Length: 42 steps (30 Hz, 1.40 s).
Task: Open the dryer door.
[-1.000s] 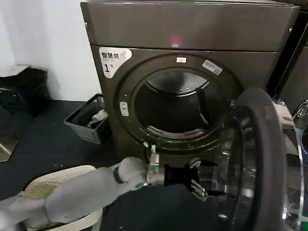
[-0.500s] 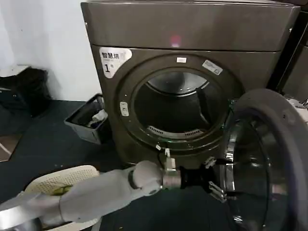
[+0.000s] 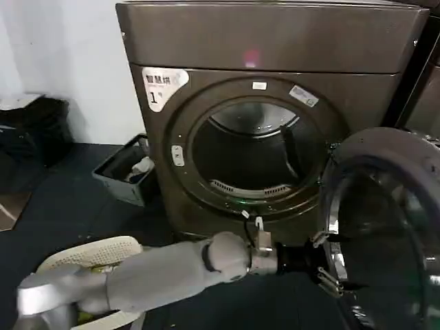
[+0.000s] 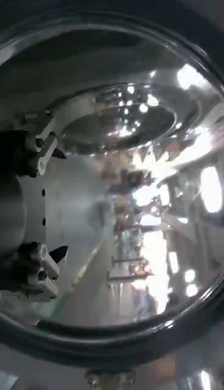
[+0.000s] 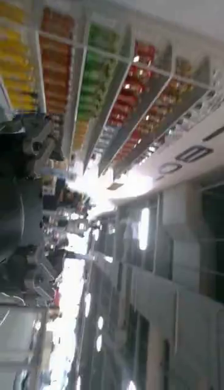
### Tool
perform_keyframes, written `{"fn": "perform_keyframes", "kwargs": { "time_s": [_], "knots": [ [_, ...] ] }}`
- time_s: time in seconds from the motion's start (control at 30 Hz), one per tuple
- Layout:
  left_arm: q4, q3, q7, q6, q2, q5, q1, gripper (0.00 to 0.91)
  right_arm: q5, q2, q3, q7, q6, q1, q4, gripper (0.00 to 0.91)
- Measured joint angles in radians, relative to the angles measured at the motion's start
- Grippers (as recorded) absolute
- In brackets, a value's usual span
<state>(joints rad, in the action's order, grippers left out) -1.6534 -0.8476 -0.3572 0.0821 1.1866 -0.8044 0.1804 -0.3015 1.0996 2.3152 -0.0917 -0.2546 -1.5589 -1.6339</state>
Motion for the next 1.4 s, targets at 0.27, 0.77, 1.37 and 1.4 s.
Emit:
{"fn": "perform_keyframes", "kwargs": {
  "time_s": [0.27,0.77,1.37,1.4],
  "knots": [
    [0.041,-0.019,0.026,-0.006,0.049,0.019,-0.006,0.907,0.048,-0.008,0.048,-0.001,-0.030,0.002,-0.012,0.907],
    [0.143,-0.053,0.040,-0.003,0.169,0.022,-0.045,0.907,0.046,-0.015,0.075,-0.009,-0.032,-0.014,-0.018,0.907],
    [0.246,-0.064,0.051,-0.009,0.266,0.037,-0.067,0.907,0.043,-0.018,0.071,-0.018,-0.032,-0.015,-0.021,0.907],
    [0.250,-0.064,0.053,-0.009,0.270,0.036,-0.071,0.907,0.043,-0.018,0.071,-0.019,-0.032,-0.015,-0.021,0.907]
  ]
}}
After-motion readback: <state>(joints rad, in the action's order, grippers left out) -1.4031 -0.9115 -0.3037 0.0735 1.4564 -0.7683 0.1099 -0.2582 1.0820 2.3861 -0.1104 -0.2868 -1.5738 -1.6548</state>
